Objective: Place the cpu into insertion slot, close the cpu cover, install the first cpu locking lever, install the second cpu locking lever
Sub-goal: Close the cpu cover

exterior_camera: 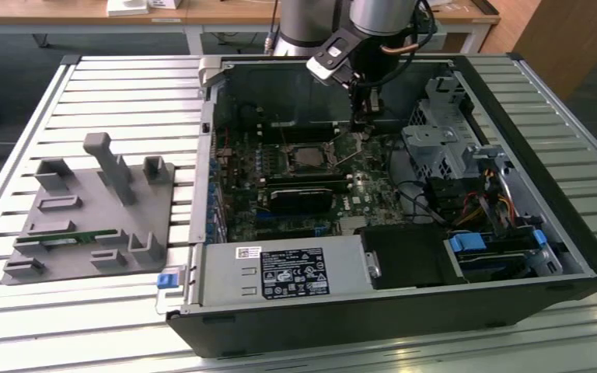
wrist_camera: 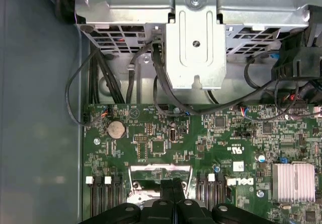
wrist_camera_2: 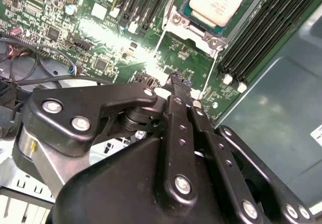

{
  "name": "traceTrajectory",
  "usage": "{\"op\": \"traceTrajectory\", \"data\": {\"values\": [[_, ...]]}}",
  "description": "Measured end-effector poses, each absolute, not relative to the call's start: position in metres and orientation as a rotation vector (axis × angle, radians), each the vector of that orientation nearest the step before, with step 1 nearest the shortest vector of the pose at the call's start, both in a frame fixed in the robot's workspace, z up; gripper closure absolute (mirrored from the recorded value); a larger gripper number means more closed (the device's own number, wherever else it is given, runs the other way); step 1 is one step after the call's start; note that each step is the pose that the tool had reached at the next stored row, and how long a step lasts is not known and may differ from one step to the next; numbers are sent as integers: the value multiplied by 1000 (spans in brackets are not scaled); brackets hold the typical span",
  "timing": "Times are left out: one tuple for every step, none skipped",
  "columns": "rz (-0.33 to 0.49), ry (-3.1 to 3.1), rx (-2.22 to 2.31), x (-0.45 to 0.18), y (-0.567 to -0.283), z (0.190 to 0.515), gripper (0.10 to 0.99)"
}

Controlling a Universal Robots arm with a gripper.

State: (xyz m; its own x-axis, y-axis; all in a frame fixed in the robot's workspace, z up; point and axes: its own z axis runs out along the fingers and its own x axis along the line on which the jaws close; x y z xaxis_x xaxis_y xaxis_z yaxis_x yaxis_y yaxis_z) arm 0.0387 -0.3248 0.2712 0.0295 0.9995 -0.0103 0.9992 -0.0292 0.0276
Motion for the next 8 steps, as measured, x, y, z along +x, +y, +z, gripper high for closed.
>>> {"op": "traceTrajectory", "data": {"values": [[18, 2170, 2234, 40, -325, 271, 980], [19, 2170, 2235, 41, -325, 271, 980], [21, 2171, 2236, 44, -325, 270, 980], [26, 2174, 2239, 44, -325, 270, 980], [32, 2176, 2241, 45, -325, 269, 980], [36, 2178, 2243, 45, -325, 267, 980], [39, 2180, 2245, 45, -325, 266, 980], [41, 2180, 2246, 45, -325, 264, 980]]}}
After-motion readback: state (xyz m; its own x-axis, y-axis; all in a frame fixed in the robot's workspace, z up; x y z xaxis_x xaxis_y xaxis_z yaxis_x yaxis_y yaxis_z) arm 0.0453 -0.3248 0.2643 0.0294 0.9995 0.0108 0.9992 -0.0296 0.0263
